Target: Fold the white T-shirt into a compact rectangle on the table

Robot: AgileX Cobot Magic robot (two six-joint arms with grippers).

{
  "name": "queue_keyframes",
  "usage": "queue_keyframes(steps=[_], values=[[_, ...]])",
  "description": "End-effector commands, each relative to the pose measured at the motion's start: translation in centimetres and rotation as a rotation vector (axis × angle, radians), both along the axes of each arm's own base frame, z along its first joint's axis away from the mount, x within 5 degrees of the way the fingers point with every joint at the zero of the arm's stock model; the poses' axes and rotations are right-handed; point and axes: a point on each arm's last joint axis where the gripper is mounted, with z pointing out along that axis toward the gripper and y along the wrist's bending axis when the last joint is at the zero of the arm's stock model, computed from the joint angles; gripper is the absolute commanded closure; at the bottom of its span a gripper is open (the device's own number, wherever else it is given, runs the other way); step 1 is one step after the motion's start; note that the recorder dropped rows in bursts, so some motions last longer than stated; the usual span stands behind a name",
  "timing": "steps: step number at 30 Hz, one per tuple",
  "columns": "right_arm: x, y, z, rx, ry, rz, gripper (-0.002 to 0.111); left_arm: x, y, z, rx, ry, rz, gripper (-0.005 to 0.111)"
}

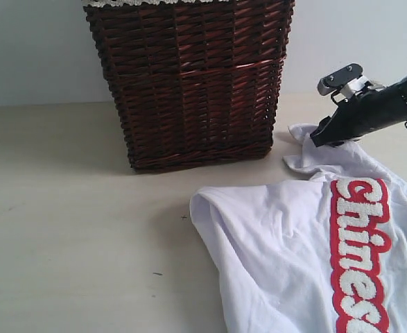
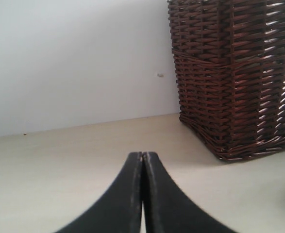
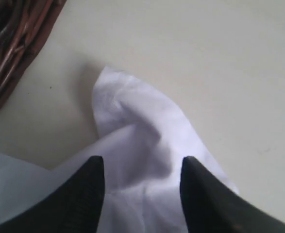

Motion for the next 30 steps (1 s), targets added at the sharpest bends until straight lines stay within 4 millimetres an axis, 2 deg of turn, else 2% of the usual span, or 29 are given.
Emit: queue_keyframes(steps=[1,7,12,16,22,24,27,28,30], values=[[-0.5,0.6,0.0,0.049,0.046,0.068,0.063,0.0,0.0,0.0,-0.005,-0.006,-0.004,0.107],[-0.7,1.0,3.3,0.081,-0.004,0.093,0.063,0.0,0.0,0.0,-0.005,-0.006,-0.004,0.107],[-1.7,1.4,4.3,-0.009,0.004,0.267,0.063,0.0,0.0,0.0,-0.005,-0.006,-0.004,0.107],[-2.1,1.8,2.5,-0.15,0.053,0.391,0.063,0.0,0.0,0.0,-0.005,-0.006,-0.004,0.107],[-1.1,1.5,-0.6,-0.178,0.041,0.308,0.065,0.0,0.0,0.0,-0.005,-0.006,-0.004,0.107],[-1.2,1.5,-0.7,-0.176,0.045,0.308,0.074,0.0,0.0,0.0,-0.005,-0.006,-0.004,0.107],[-1.1,1.4,-0.1,-0.176,0.035,0.304,0.104,0.0,0.0,0.0,-0.005,-0.006,-0.004,0.107],[-1.1,1.4,0.3,-0.176,0.027,0.297,0.108,0.0,0.0,0.0,-0.005,-0.006,-0.004,0.107],[-1.1,1.2,1.4,-0.176,0.009,0.28,0.108,0.0,0.0,0.0,-0.005,-0.006,-0.004,0.107]])
